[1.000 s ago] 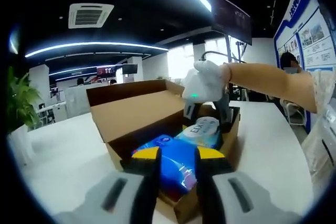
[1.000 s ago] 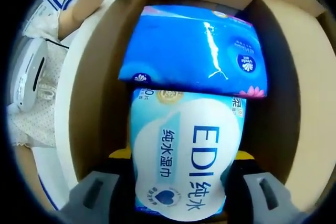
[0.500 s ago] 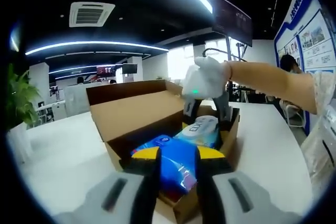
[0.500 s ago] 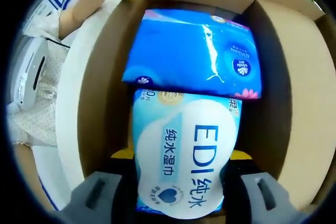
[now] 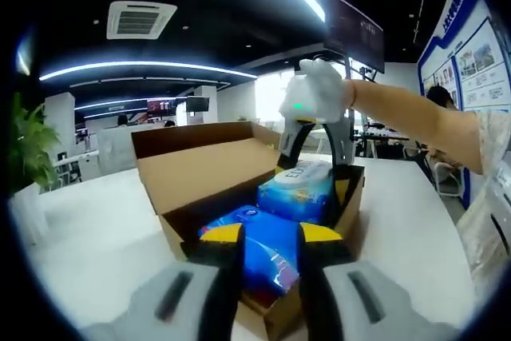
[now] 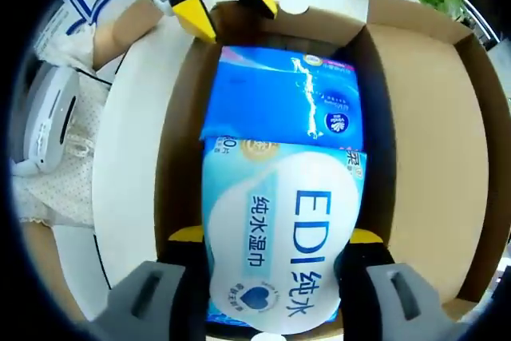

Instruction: Operate the shoe box by opening the lid, removing the specified soft item, and placing it in the target area until the item is outside and the box remains undamaged.

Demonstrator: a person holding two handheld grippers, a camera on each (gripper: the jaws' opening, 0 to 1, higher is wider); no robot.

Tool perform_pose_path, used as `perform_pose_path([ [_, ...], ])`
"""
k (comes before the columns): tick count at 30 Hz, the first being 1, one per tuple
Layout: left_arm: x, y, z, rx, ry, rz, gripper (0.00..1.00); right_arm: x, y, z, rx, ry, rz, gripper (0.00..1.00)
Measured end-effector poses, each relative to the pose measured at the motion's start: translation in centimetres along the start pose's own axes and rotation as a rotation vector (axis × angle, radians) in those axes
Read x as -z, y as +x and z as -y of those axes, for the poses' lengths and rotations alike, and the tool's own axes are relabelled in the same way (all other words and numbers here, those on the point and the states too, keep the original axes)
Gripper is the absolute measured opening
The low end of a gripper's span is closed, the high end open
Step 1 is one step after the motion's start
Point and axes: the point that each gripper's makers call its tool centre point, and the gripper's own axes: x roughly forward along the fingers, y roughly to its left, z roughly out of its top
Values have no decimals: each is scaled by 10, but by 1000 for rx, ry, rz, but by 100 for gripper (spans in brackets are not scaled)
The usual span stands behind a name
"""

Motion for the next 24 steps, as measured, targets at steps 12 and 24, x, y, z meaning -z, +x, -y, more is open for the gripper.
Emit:
perform_pose_path([
  [12, 0, 1, 0, 1, -5, 1, 26, -7, -38, 11, 47, -6, 2, 64],
  [24, 1, 2, -1, 6, -19, 5, 26, 13, -75, 8, 81, 27, -16, 64],
])
